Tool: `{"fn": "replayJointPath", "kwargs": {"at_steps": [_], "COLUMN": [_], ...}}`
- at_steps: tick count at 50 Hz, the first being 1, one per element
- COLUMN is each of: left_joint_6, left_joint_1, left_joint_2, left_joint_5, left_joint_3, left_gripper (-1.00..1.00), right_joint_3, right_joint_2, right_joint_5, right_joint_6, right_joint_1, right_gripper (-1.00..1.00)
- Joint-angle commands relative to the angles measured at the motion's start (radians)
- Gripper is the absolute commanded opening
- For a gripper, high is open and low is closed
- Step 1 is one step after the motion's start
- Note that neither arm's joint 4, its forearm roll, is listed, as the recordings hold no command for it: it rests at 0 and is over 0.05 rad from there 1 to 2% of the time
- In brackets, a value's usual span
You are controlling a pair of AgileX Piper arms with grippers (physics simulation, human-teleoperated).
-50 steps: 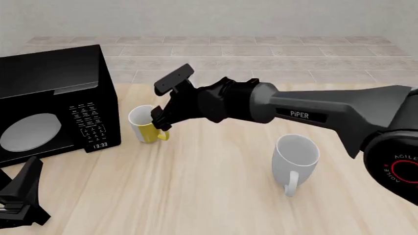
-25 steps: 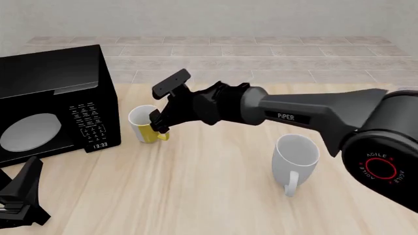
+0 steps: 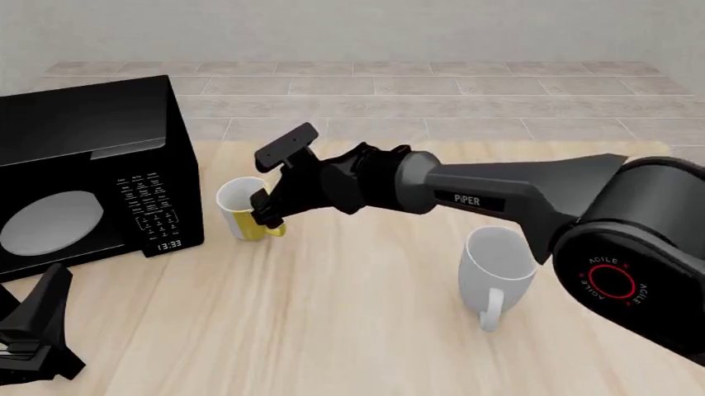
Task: Put the yellow and white mug to the front of the white mug.
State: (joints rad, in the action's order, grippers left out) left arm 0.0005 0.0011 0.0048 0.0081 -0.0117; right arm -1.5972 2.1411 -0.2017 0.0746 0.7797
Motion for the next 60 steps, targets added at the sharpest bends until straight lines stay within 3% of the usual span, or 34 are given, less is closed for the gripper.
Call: {"fn": "replayJointPath", "kwargs": {"at_steps": [1, 54, 55, 60], "left_joint_6": [0.001, 0.001, 0.001, 0.001], "left_joint_1": [0.000, 0.000, 0.000, 0.000], "left_joint_2": [-0.001, -0.001, -0.001, -0.001], "left_joint_5": [0.000, 0.000, 0.000, 0.000], "left_joint_3": [0.000, 0.000, 0.000, 0.000], "left_gripper": [1.00, 1.00, 1.00, 1.00], "right_joint_3": [-0.009, -0.032, -0.033, -0.035], "right_joint_2": [0.023, 0.096, 0.097, 0.101], "right_joint_5": [0.002, 0.011, 0.011, 0.011], "right_joint_6": [-0.007, -0.057, -0.057, -0.055], "right_joint_1": [-0.002, 0.001, 0.001, 0.004], "right_gripper": [1.00, 1.00, -1.00, -1.00]}}
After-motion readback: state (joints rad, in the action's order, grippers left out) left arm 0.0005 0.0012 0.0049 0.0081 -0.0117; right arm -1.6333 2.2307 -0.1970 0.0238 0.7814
